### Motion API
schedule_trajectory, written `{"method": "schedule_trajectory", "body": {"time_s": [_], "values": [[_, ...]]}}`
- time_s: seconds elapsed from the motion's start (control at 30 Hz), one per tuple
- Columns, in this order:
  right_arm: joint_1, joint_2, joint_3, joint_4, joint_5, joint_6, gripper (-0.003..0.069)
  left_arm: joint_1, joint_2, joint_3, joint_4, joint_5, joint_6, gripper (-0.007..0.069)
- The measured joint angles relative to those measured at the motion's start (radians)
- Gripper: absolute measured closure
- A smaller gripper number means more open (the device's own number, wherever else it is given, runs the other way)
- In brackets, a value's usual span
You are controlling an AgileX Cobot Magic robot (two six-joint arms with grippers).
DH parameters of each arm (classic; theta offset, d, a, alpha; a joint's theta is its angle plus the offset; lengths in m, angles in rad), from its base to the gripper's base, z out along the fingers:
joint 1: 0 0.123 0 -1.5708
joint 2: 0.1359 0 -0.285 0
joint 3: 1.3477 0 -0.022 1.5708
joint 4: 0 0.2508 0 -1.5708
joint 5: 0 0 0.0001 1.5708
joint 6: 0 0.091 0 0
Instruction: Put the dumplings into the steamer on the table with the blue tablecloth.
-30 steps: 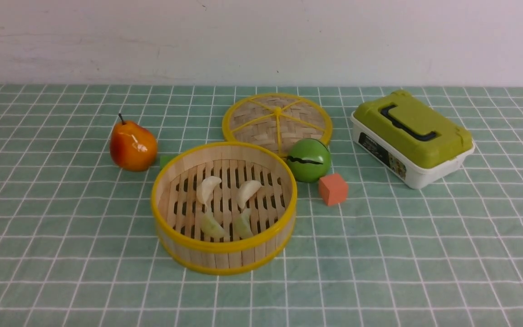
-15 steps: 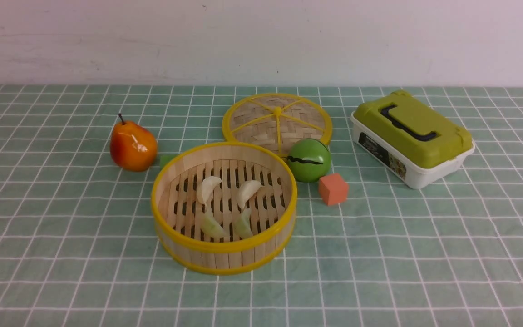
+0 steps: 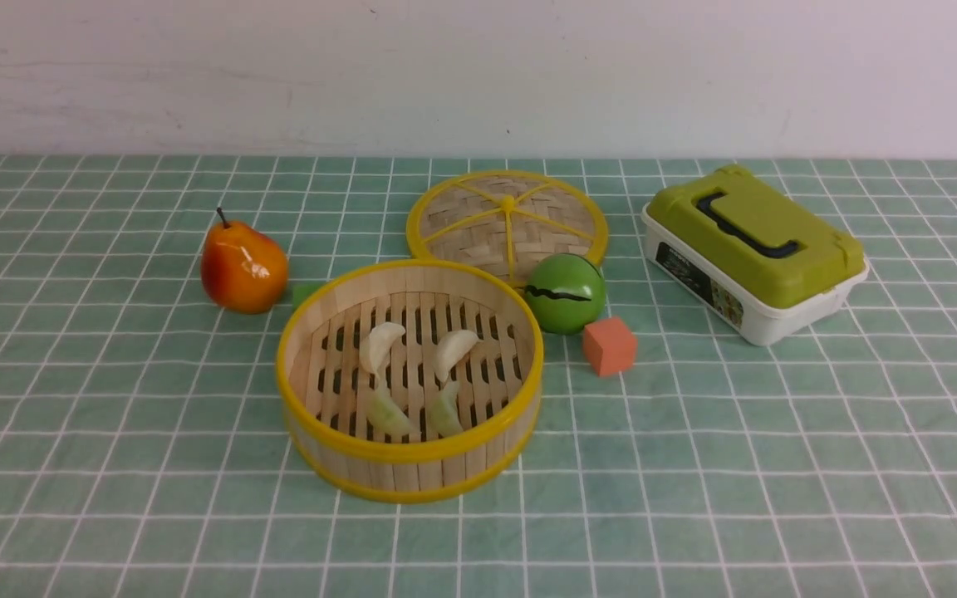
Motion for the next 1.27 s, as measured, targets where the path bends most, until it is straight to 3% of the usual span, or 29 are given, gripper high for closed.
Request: {"method": "schedule_trajectory", "body": {"time_s": [1.27], "values": [[0.000,0.000,0.000,0.000,0.000,0.000,0.0523,0.000,0.000,0.000,0.000,0.000,0.000,0.0638]]}}
